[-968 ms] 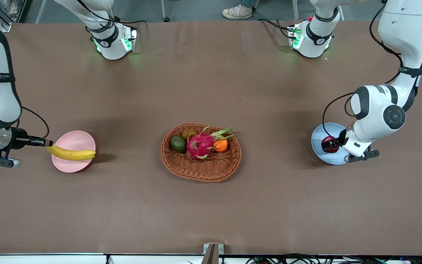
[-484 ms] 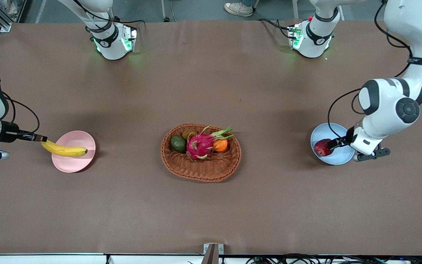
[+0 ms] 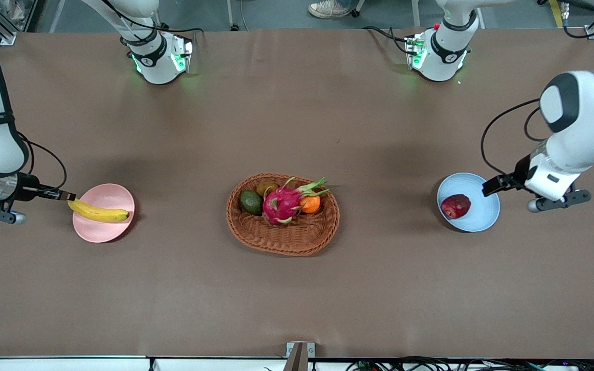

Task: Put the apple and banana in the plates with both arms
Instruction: 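Open the left gripper and withdraw while the right gripper releases the banana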

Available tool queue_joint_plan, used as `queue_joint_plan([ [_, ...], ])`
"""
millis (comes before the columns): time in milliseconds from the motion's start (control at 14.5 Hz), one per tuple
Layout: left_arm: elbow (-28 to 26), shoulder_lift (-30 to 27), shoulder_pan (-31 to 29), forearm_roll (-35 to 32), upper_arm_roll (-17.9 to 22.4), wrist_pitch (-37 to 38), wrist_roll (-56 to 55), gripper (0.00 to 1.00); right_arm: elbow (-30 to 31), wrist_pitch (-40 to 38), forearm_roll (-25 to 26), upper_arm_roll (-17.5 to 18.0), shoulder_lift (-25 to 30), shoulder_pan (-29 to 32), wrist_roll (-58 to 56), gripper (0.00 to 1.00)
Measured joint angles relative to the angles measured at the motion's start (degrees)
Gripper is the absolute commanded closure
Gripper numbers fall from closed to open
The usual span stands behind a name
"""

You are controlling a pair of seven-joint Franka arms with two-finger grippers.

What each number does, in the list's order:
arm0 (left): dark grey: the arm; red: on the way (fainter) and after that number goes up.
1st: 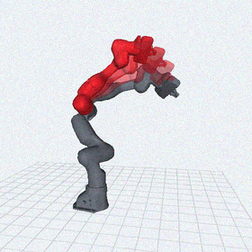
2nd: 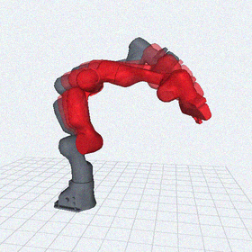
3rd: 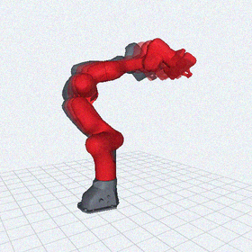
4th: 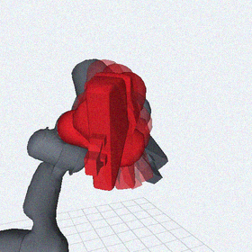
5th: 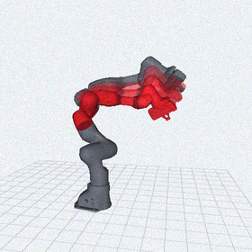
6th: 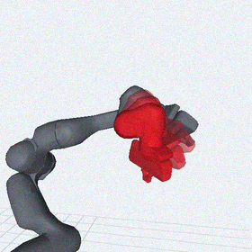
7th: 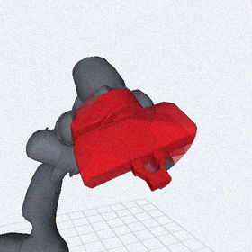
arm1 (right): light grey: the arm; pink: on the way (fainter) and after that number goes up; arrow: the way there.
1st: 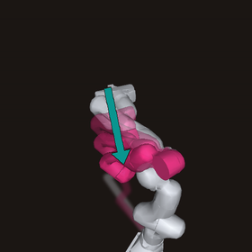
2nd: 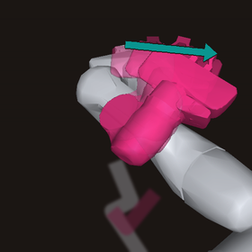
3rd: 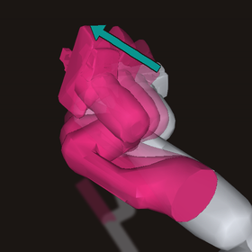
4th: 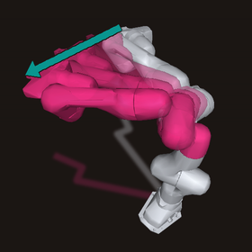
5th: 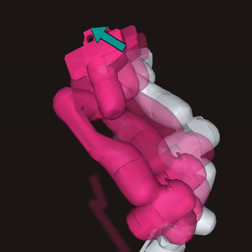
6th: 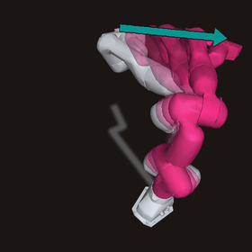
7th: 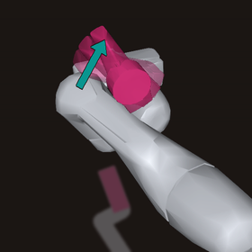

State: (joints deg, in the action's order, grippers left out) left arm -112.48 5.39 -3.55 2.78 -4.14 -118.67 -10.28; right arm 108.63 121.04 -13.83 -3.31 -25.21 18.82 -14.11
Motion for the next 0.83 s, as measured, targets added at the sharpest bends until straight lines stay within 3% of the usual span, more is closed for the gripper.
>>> queue_joint_plan([
  [69, 1.86, -1.17, 0.00, 0.00, -0.06, 3.01, 0.02, 0.00, 0.00, 0.13, -1.03, 0.04, -0.33, 0.00, 0.00, 0.83],
  [138, 4.06, -2.29, 0.02, 0.00, -0.13, 6.04, 0.03, 0.00, 0.00, 0.24, -1.68, 0.09, -0.56, 0.00, 0.00, 0.65],
  [277, 9.41, -4.05, 0.06, 0.00, -0.30, 12.27, 0.23, 0.00, -0.01, 0.69, -1.94, 0.20, -0.68, 0.00, 0.00, 0.03],
  [553, 19.54, -5.06, 0.18, 0.00, -0.39, 21.80, 3.10, 0.00, -0.25, 0.92, -2.00, 0.43, -0.65, -0.01, -1.12, 0.00],
  [830, 22.65, -4.94, 0.29, 0.00, -0.53, 22.89, 3.42, 0.00, -2.08, 0.67, -2.01, 0.51, -0.29, -0.06, -4.20, 0.00],
])
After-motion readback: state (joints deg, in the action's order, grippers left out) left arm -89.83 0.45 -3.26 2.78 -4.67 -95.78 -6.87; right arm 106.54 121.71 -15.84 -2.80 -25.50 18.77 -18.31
